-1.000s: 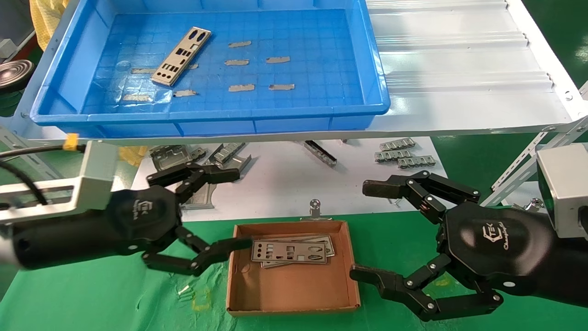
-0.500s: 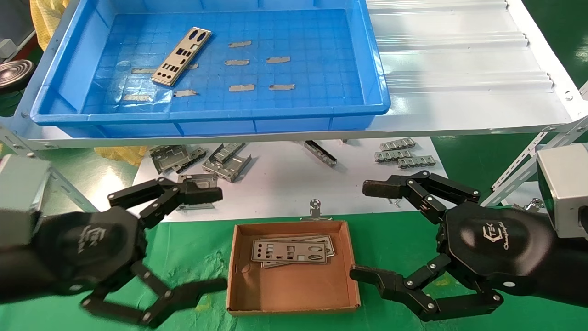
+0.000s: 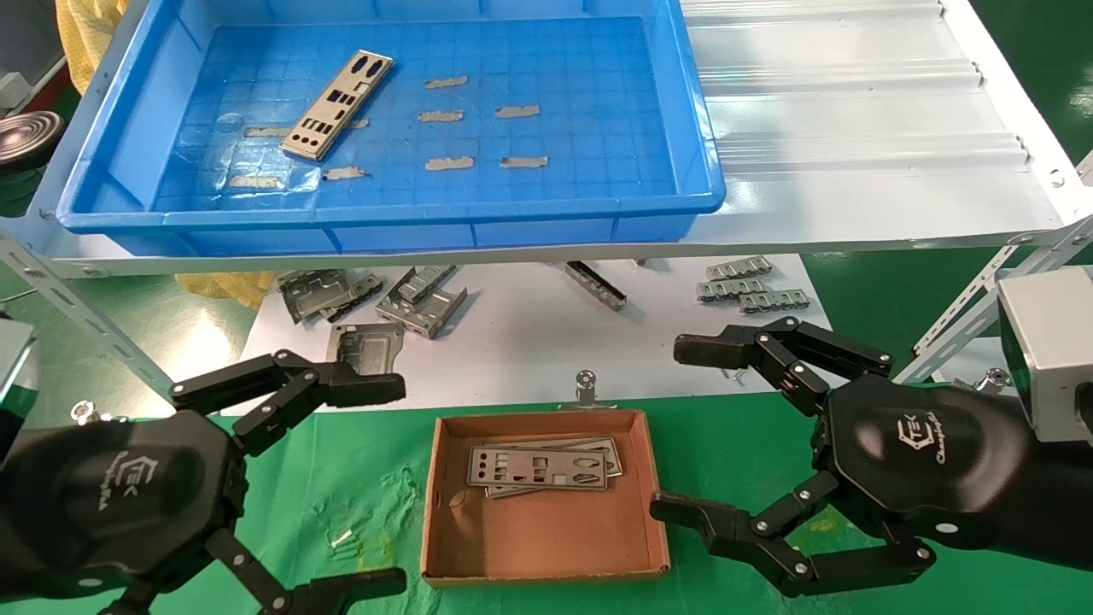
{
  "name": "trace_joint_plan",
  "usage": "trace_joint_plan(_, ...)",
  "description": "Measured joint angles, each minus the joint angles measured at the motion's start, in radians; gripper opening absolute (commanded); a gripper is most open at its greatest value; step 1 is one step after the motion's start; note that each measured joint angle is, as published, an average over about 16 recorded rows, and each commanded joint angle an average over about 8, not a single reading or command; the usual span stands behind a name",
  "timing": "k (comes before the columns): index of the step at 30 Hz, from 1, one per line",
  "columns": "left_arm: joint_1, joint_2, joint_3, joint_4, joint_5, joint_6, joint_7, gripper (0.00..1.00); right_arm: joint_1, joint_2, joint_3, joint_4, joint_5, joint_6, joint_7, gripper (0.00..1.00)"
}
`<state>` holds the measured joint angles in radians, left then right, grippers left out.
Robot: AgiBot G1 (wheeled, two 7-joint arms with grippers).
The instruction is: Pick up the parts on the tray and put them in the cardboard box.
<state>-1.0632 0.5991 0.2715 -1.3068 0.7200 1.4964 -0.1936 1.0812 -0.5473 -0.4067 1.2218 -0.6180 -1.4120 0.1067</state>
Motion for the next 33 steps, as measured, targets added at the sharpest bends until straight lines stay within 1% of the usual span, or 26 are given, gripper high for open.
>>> trace_joint_plan(33, -0.012, 0.014, 0.009, 0.026, 0.011, -0.001, 0.008, 1.0, 0.0, 0.0, 0.0, 0.0, 0.0, 0.0, 0.0, 1.0)
